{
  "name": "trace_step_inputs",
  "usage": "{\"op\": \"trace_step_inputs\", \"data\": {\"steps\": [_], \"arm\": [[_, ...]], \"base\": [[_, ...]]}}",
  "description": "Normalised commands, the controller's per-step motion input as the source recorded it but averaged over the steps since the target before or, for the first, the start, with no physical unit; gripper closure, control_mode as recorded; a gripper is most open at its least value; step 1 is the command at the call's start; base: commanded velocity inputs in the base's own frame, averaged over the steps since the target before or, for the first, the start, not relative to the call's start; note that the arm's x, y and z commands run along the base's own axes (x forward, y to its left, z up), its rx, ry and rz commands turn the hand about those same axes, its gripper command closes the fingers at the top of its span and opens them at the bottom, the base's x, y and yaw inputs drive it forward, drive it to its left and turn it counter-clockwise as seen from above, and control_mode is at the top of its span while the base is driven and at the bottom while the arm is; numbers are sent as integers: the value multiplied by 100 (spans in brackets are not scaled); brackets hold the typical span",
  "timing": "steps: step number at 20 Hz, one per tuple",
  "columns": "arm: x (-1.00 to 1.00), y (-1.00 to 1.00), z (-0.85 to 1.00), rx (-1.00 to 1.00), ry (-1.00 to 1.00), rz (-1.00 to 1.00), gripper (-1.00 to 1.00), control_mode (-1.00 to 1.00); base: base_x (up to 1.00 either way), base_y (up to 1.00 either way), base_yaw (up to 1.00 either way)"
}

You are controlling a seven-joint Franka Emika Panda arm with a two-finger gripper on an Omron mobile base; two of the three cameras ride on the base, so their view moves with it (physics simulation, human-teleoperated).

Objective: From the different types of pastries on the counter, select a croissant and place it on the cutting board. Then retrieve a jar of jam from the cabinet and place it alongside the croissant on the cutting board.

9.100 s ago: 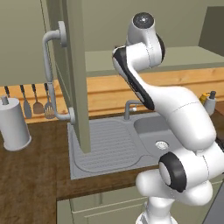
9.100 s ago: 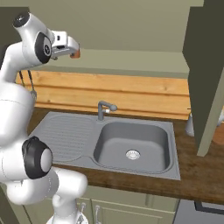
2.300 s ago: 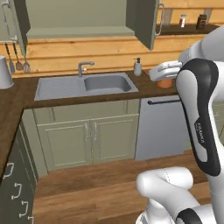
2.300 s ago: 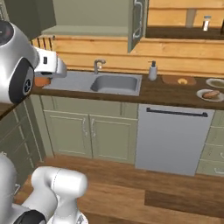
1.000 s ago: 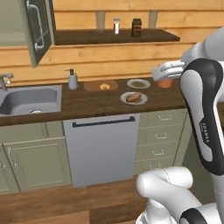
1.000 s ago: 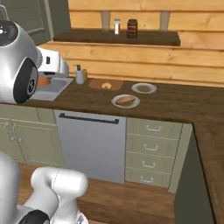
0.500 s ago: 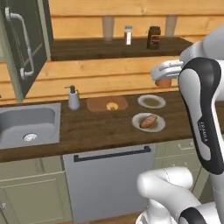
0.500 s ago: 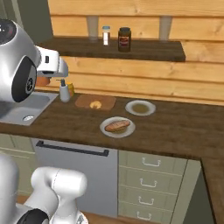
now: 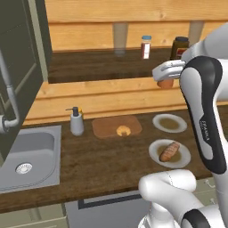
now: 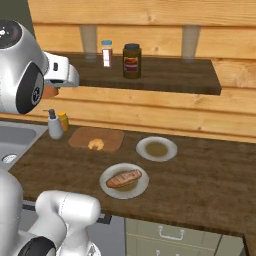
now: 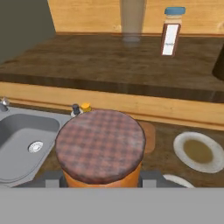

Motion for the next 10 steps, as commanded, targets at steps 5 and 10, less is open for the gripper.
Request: {"op": "trace_step_inputs", "data": {"steps": [5,10], "arm": [[0,0,0,0,0,0,100,100],[0,0,0,0,0,0,100,100]], "base": [[100,17,-3],[91,2,0]]}}
